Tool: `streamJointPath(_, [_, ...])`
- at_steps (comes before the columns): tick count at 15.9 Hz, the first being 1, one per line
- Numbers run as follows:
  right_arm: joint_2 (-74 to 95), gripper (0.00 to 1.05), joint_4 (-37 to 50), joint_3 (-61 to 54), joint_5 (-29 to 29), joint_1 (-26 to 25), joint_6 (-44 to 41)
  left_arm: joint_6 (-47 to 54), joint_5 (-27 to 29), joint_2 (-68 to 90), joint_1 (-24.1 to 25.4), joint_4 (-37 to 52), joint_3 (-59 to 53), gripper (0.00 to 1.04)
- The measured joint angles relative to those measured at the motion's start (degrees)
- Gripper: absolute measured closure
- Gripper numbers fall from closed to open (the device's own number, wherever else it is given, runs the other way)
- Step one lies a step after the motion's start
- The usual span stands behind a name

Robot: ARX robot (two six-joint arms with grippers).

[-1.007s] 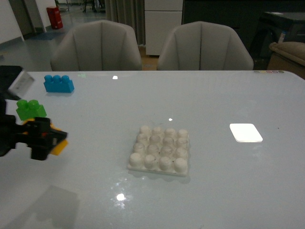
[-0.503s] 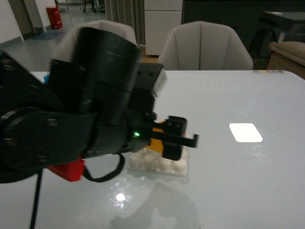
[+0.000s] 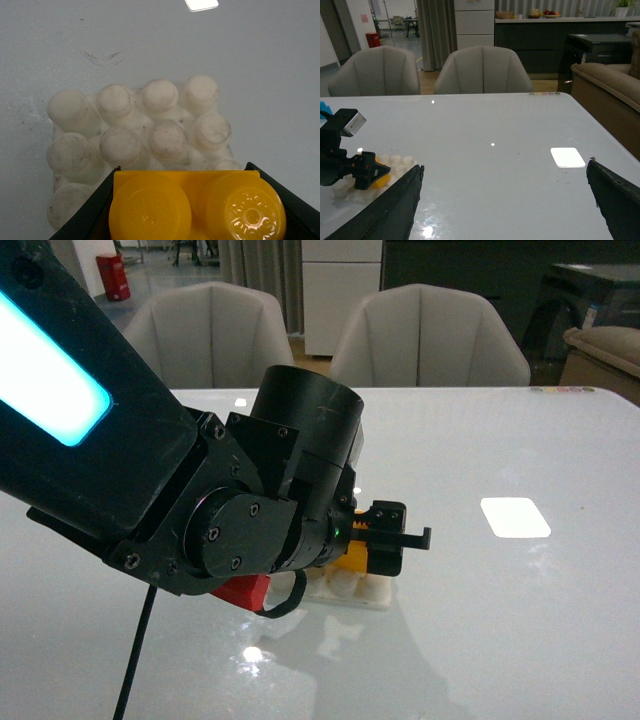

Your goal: Insert yellow block into base center

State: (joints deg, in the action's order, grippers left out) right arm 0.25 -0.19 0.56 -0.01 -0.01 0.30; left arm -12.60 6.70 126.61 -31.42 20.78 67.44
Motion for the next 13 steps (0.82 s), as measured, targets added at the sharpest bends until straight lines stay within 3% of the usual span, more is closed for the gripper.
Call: streamJointPath(13, [0.00, 0.06, 0.00, 0.00, 0.00, 0.00, 0.00, 1.03, 4.74, 1.95, -0.04, 0.76, 1.36, 0.40])
